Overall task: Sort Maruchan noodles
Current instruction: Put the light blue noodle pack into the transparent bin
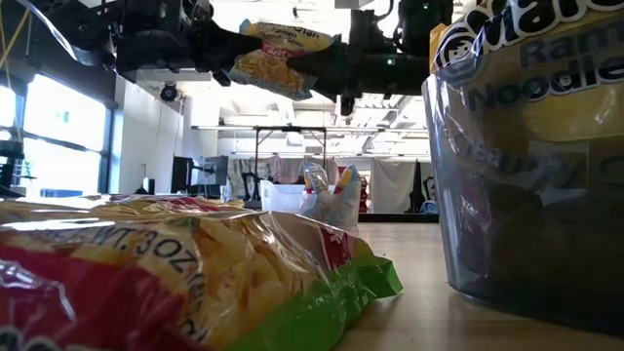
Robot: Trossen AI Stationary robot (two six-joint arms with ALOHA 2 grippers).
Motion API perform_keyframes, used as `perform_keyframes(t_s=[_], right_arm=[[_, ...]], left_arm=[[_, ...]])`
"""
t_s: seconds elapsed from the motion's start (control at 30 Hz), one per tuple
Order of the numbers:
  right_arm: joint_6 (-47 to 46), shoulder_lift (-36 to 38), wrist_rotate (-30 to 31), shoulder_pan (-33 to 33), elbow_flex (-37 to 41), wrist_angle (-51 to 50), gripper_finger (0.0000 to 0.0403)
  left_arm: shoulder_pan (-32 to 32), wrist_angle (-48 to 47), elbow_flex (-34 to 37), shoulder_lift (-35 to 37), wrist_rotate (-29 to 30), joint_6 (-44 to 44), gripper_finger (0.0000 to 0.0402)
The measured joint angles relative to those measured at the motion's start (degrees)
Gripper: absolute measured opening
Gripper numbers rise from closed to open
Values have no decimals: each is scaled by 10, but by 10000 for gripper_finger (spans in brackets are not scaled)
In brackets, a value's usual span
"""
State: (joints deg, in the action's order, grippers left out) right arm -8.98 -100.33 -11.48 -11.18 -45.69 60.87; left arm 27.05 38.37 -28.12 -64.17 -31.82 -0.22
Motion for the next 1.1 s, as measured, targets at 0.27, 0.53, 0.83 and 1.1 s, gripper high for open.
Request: perform_keyframes(t_s=[0.27, 0.53, 0.83, 1.1], right_arm=[[88, 11, 39, 1, 0, -51, 99], [191, 59, 123, 14, 1, -142, 93], [307, 124, 287, 38, 0, -221, 93], [472, 138, 430, 57, 0, -224, 94]], left_arm=[[0, -58, -1, 12, 10, -108, 83], [0, -124, -2, 27, 22, -179, 112], [-1, -143, 0, 26, 40, -298, 122], [-6, -84, 0, 26, 85, -408, 122]])
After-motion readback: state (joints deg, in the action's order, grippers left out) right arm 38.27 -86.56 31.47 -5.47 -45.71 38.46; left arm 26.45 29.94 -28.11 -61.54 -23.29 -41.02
